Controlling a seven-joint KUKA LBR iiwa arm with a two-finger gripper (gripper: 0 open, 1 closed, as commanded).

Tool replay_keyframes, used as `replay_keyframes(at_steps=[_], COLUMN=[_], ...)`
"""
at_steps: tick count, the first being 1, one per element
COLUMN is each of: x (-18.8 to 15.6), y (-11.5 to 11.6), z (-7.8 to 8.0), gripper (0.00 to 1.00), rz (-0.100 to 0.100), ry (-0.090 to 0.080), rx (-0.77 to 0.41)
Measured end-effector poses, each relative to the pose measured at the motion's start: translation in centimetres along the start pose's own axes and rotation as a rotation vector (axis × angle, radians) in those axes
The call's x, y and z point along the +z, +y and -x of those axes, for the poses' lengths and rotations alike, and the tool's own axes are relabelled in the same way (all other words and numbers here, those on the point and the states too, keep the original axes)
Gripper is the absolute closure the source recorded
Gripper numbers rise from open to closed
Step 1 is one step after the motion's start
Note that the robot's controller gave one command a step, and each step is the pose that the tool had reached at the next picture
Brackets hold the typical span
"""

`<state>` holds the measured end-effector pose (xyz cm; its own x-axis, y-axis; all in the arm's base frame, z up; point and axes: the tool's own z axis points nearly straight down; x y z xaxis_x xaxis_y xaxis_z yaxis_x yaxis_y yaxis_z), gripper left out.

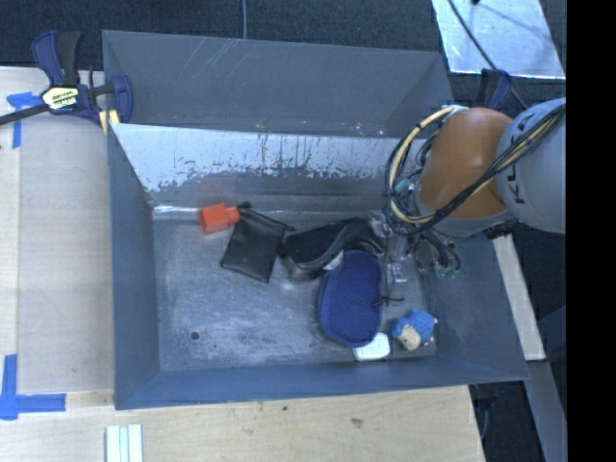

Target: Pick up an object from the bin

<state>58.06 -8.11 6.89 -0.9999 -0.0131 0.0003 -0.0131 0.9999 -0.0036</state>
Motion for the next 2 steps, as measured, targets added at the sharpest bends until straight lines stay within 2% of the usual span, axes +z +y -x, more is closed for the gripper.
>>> replay_keyframes(at_steps=[1,2], x=[-0.36,-0.36], y=[5.82,5.62], z=[1.57,1.55], gripper=[0.0,1.0], rz=[-0.001,-0.001], ry=[-0.009,-0.008], rx=[-0.137,-0.134])
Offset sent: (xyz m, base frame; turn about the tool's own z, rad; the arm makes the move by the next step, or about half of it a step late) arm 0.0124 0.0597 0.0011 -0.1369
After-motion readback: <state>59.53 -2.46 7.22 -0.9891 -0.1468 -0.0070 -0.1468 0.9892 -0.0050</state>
